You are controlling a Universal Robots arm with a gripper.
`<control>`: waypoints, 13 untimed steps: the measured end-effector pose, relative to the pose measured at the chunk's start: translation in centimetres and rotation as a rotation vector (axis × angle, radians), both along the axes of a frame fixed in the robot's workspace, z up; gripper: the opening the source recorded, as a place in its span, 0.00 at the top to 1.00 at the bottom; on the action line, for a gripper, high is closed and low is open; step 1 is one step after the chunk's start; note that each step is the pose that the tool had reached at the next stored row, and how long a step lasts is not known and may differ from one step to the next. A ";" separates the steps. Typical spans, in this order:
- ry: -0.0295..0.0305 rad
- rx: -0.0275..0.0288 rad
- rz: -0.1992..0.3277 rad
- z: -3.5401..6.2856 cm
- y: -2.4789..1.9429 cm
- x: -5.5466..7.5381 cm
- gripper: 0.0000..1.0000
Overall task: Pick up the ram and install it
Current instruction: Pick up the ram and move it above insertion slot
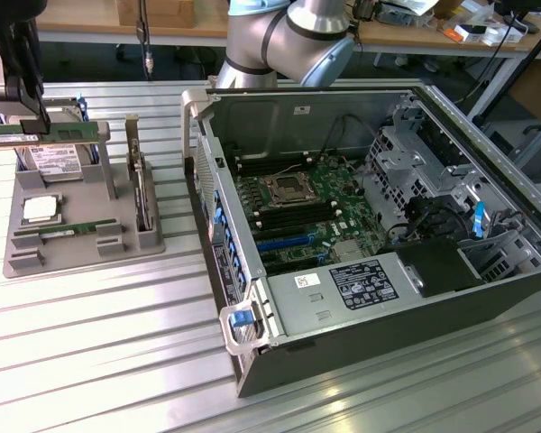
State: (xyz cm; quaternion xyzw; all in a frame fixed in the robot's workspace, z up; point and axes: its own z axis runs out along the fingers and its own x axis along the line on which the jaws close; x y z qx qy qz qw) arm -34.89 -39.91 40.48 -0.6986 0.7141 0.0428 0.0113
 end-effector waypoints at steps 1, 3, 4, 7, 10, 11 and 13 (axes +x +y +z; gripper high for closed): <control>0.0000 0.0000 0.000 0.00 0.00 0.2 0.88; -0.0001 0.0000 0.000 0.00 0.00 0.5 0.88; 0.0000 0.0000 0.000 0.00 0.00 0.7 0.88; -0.0001 0.0000 0.000 0.00 0.00 1.2 0.88; 0.0000 0.0000 0.000 0.00 0.00 1.5 0.88; 0.0000 0.0000 0.000 0.00 0.00 1.6 0.88; 0.0000 0.0000 0.000 0.00 0.00 2.0 0.88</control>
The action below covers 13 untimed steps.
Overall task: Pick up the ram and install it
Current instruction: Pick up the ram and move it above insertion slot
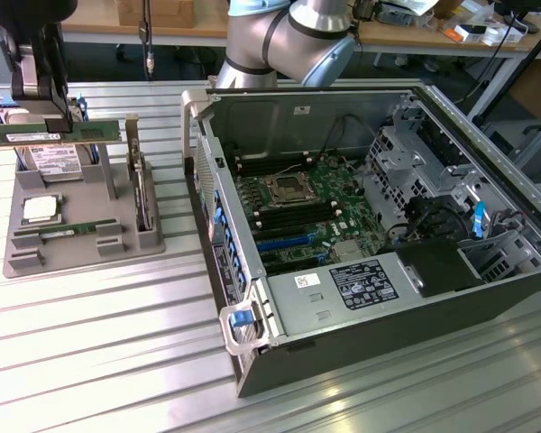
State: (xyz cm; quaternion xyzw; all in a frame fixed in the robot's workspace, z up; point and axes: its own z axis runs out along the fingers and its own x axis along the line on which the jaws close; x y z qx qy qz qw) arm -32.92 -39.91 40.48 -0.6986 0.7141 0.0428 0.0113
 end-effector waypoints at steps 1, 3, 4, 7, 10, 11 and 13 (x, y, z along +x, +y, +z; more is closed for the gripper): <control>-0.0001 0.0000 0.000 0.00 0.00 0.1 0.88; 0.0000 0.0000 0.000 0.00 0.00 0.3 0.88; 0.0000 0.0000 0.000 0.00 0.00 0.4 0.88; -0.0001 0.0001 0.000 -0.01 0.00 0.7 0.88; 0.0000 0.0001 0.000 0.00 0.00 1.2 0.88; -0.0001 0.0000 0.000 0.00 0.00 1.3 0.88; -0.0001 0.0000 0.000 0.00 0.00 1.5 0.88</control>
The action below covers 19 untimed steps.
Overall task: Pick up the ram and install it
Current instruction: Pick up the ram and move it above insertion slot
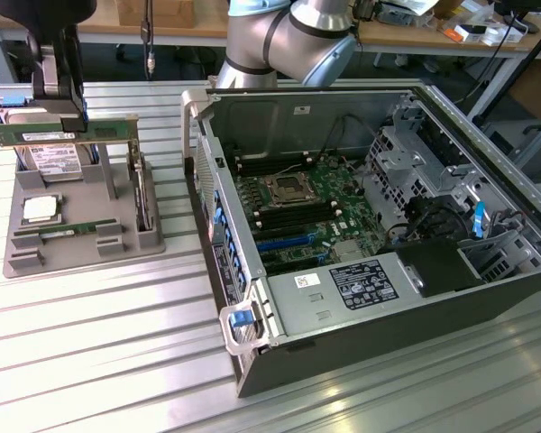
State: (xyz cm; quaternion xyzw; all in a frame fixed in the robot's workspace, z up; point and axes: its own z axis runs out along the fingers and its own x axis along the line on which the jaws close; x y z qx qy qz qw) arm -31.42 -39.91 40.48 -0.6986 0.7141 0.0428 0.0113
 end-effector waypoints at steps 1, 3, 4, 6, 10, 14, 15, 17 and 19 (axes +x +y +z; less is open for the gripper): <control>0.0000 0.0000 0.000 0.00 0.00 0.2 0.88; 0.0000 0.0000 0.000 0.00 0.00 0.4 0.88; 0.0000 0.0000 0.000 0.00 0.00 0.5 0.88; 0.0000 0.0001 0.000 0.00 0.00 0.8 0.88; 0.0000 0.0000 0.000 0.00 0.00 1.3 0.88; 0.0000 0.0001 0.000 0.00 0.00 1.6 0.88; 0.0000 0.0001 0.000 0.00 0.00 1.8 0.88; 0.0001 0.0000 0.000 0.00 0.00 2.2 0.88; 0.0000 0.0000 0.000 0.00 0.00 2.6 0.88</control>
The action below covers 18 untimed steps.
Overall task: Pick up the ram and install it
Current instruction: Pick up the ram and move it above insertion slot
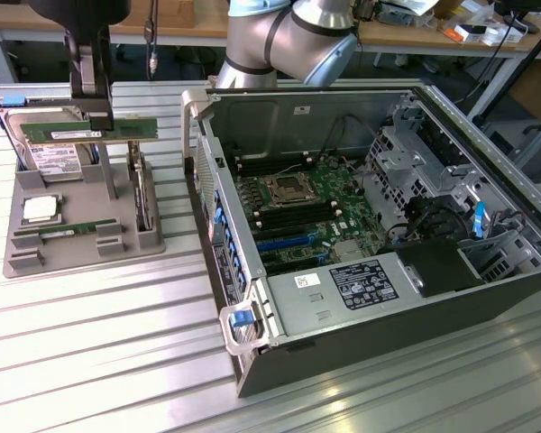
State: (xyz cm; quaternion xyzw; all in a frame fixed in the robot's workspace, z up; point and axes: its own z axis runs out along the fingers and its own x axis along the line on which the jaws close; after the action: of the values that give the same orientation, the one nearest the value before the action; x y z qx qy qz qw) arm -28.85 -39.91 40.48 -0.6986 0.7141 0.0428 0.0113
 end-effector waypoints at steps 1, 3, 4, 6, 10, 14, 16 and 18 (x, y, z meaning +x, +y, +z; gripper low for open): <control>0.0000 0.0000 0.000 0.00 0.00 0.2 0.88; 0.0000 0.0000 0.000 0.00 0.00 0.6 0.88; 0.0000 0.0000 0.000 0.00 0.00 0.7 0.88; 0.0000 0.0000 0.000 0.00 0.00 1.0 0.88; 0.0000 0.0000 0.000 0.00 0.00 1.3 0.88; -0.0001 0.0000 0.000 0.00 0.00 1.9 0.88; -0.0001 0.0000 0.000 0.00 0.00 2.2 0.88; 0.0000 0.0000 0.000 0.00 0.00 2.6 0.88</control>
State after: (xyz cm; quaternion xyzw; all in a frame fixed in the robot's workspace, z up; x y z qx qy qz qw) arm -26.26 -39.91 40.48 -0.6986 0.7141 0.0428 0.0113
